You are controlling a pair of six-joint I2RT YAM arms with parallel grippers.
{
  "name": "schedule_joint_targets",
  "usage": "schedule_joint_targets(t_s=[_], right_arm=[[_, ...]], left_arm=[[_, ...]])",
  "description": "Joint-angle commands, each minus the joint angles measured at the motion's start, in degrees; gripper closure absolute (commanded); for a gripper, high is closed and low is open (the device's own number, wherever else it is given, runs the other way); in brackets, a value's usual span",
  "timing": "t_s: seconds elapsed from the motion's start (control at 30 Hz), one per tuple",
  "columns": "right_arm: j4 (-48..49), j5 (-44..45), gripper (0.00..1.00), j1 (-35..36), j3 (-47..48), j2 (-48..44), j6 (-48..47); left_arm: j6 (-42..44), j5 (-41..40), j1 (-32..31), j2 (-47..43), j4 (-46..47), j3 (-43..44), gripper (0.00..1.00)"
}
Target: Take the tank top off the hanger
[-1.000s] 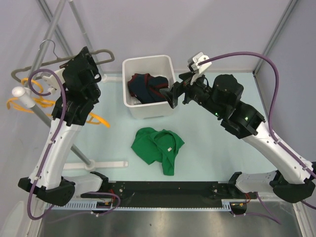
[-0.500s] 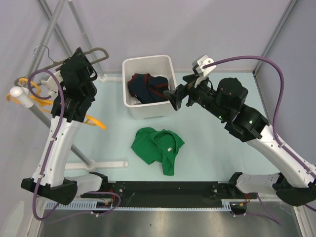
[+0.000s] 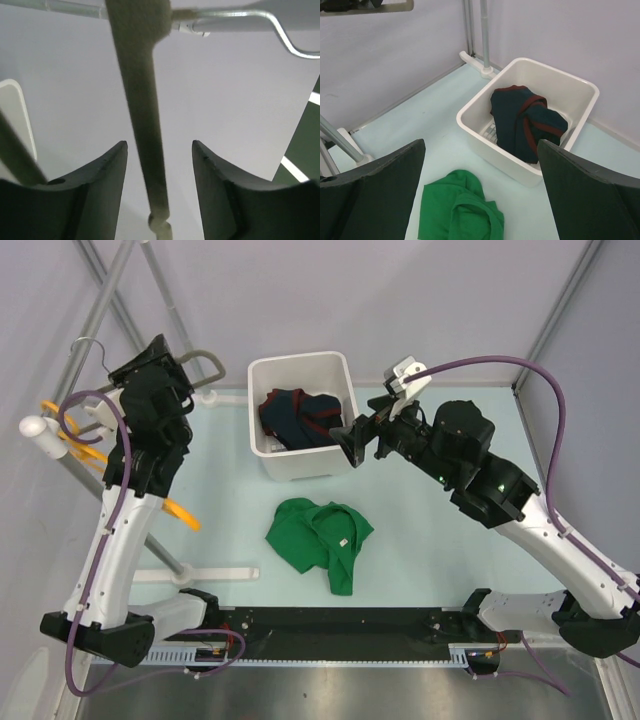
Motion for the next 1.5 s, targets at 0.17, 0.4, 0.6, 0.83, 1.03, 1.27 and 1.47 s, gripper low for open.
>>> schedule_joint_targets(t_s=[0.17, 0.4, 0.6, 0.83, 1.03, 1.27, 1.47], right_arm=[[3.79, -0.38, 0.00, -0.12, -0.89, -0.62, 0.75], [4.68, -0.64, 0.00, -0.12, -2.39, -0.53, 2.33], [5.55, 0.06, 0.00, -0.12, -4.23, -1.94, 2.60], [5.12, 0.15, 0.00, -0.29, -4.76, -2.90, 2.60], [5.47, -0.03, 0.00, -0.47, -5.55, -3.87, 2.77], [5.38, -0.12, 0.00, -0.56, -6.08, -4.57, 2.77], [5.38, -0.03, 0.00, -1.00, -6.25, -5.37, 2.69]], left_arm=[[13.33, 4.24, 0.17, -1.70, 1.69, 1.40, 0.28], [20.70, 1.45, -4.31, -2.58, 0.02, 0.69, 0.13], [24.92, -1.99, -8.79, -3.20, -0.95, -0.80, 0.03], [29.33, -7.78, -13.62, -3.81, -3.41, 0.60, 0.01], [37.67, -14.12, -17.23, -4.78, -4.91, 1.92, 0.01], [56.29, -19.39, -17.50, -2.85, -1.49, 6.49, 0.01], [69.75, -17.56, -16.80, -3.02, 5.63, 5.62, 0.01]])
